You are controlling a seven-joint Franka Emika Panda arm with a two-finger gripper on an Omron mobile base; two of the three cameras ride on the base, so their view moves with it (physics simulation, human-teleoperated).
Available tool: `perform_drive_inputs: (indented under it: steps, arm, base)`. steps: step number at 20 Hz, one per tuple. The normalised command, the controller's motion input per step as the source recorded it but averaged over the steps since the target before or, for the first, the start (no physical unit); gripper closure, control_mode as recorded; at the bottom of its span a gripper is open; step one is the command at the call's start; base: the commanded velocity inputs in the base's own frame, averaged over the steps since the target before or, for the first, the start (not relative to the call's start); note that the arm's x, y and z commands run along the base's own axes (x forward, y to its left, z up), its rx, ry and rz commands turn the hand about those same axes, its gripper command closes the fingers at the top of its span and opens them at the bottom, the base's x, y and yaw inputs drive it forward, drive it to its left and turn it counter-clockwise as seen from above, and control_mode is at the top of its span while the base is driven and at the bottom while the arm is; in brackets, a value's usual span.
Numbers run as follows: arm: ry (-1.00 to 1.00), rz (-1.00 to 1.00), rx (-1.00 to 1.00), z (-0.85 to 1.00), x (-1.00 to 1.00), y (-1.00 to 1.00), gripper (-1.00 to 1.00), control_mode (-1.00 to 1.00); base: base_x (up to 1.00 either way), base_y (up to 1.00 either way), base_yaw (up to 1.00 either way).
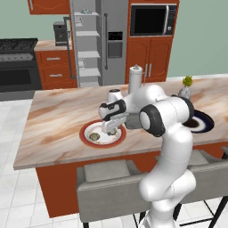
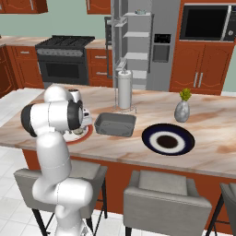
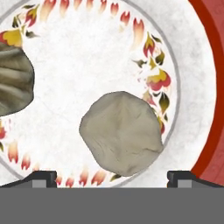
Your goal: Place two dumplings into each of the tupperware containers and then place the containers in the fridge.
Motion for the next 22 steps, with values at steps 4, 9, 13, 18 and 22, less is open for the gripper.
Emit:
perform_drive_inputs:
  steps: [4, 9, 13, 18, 22]
  arm:
    - [0.0, 0.0, 0.0, 0.0, 0.03, 0.14, -1.0, -1.0]
    - [0.0, 0.0, 0.0, 0.0, 0.13, 0.07, -1.0, -1.0]
    - [0.0, 0.0, 0.0, -0.02, 0.21, 0.0, -1.0, -1.0]
    - [0.0, 0.0, 0.0, -0.13, 0.08, 0.0, -1.0, -1.0]
    - [0.0, 0.0, 0.0, -0.11, 0.0, -0.01, -1.0, -1.0]
  base:
    - [0.0, 0.0, 0.0]
    - [0.0, 0.0, 0.0]
    - [0.0, 0.0, 0.0]
    - [0.0, 0.0, 0.0]
    - [0.0, 0.0, 0.0]
